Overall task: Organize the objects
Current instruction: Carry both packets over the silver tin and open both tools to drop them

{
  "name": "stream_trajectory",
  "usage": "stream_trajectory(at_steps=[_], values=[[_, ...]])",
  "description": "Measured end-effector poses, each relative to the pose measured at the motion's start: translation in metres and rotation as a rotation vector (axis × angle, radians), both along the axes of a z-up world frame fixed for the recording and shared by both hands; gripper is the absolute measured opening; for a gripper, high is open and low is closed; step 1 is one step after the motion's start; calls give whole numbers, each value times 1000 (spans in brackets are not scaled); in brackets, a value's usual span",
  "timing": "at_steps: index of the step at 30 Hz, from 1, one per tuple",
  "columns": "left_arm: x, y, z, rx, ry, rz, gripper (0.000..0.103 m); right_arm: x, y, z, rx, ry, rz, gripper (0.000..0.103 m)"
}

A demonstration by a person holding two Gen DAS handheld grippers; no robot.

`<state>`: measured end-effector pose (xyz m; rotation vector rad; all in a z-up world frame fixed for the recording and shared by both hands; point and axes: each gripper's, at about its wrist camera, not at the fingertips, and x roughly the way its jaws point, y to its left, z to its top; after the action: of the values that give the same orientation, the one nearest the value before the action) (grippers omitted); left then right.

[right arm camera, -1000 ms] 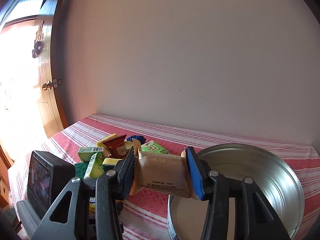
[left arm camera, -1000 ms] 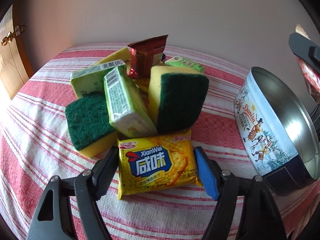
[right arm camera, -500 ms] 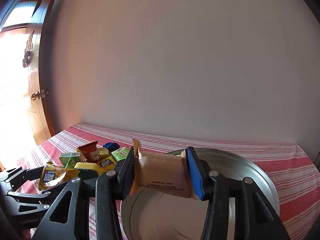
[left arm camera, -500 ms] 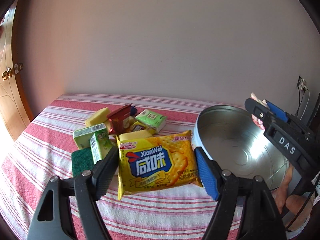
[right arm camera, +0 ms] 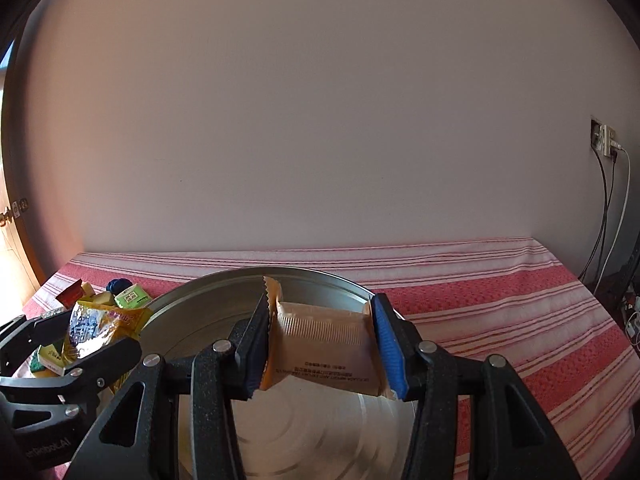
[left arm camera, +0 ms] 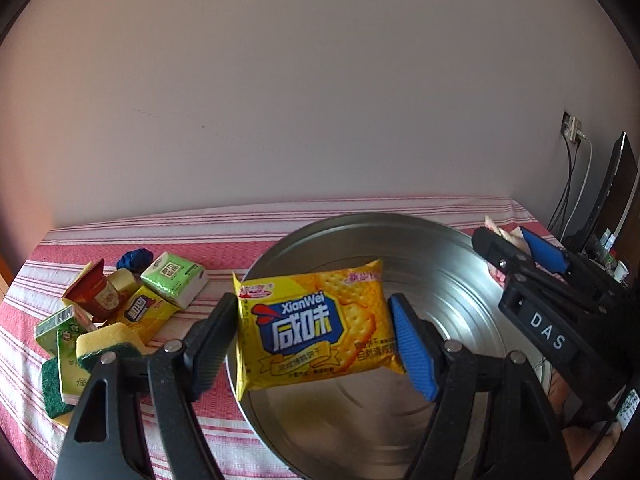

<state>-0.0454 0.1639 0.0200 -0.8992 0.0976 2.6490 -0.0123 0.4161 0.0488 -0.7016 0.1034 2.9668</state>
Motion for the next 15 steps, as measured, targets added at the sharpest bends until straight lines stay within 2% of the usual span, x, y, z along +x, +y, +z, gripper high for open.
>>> stream_trajectory(at_steps=[4,7,10,15], values=[[-5,13,-8,1,-20,-4,76,3,1,0,13,-12,-30,51],[-3,22,-11,-29,-3,5,76,2,3,0,15,-26,-34,51],[-5,20,-12,-13,-11,-2,76,2,2,-1,27,-31,-37,52],[-9,18,-17,-30,-13,6,76,1,0,0,44,-30,-39,52]])
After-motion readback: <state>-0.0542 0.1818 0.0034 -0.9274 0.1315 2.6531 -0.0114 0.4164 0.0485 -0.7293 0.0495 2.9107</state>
